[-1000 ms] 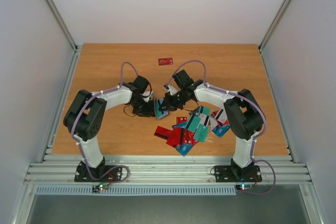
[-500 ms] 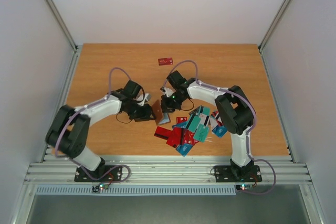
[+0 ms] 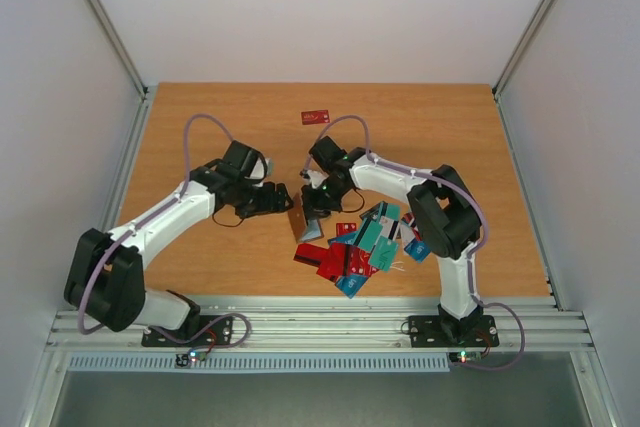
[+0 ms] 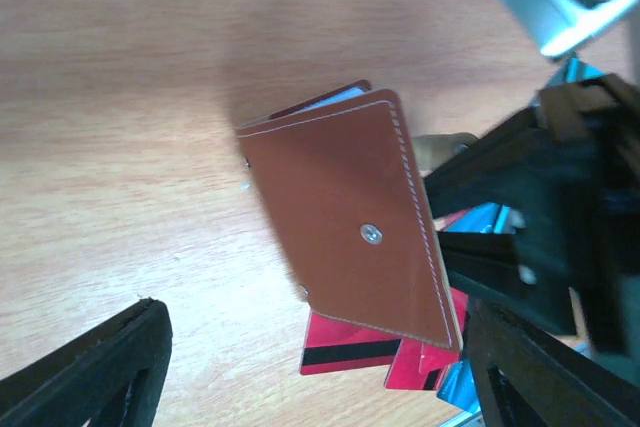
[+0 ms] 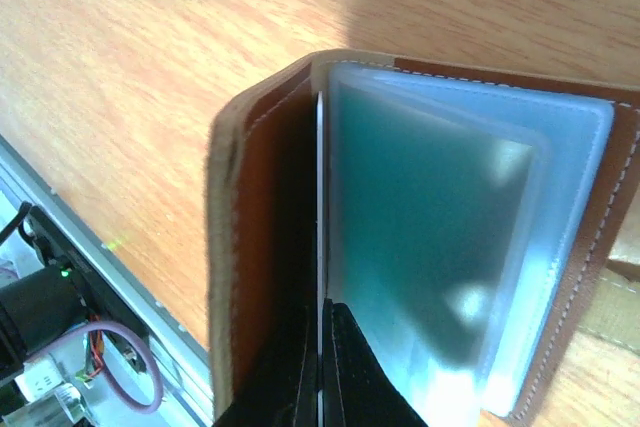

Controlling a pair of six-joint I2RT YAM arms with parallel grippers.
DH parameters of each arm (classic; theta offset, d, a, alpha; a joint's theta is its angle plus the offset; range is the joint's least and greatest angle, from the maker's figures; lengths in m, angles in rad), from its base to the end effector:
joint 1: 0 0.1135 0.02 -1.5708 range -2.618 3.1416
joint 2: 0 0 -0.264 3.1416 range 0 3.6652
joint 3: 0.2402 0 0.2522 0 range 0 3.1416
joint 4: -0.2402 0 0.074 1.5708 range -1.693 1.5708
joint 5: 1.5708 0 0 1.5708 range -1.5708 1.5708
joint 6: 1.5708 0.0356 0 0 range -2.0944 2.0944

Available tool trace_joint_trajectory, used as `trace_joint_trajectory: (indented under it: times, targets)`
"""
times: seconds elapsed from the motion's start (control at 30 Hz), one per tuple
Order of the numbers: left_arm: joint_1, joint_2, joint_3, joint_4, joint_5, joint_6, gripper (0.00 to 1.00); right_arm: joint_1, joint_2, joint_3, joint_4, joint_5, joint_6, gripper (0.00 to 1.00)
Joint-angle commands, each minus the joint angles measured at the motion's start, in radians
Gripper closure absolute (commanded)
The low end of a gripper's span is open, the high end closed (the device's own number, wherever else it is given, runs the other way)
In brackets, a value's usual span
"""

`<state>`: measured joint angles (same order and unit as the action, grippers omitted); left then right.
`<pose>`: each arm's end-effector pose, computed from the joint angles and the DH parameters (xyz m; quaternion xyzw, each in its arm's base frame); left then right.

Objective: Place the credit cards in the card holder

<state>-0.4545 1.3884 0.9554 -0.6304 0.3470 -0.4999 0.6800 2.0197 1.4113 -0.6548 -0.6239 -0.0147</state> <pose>0.2389 -0.1302 0.2309 0.0217 0.9542 -0.2620 0.1428 0.2987 0.2683 0.1625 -0.3644 0.8683 0.3343 0.0388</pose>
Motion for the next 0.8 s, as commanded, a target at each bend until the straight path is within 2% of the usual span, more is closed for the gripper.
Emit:
trace_joint_trajectory:
  times: [0.0, 0.27, 0.77]
  targets:
    - [0.008, 0.031, 0.015, -0.012, -0.043, -0.040, 0.17, 0.023, -0.055, 0.041, -0.066, 0.026, 0.013, 0.99]
    - [0.011, 0.020, -0.024, 0.072, 0.031, -0.132, 0.16, 0.043, -0.100, 0.034, -0.073, 0.030, 0.087, 0.99]
    - [0.073, 0.023, -0.077, 0.078, 0.092, -0.103, 0.17, 0.068, -0.117, 0.061, -0.037, -0.010, 0.132, 0.99]
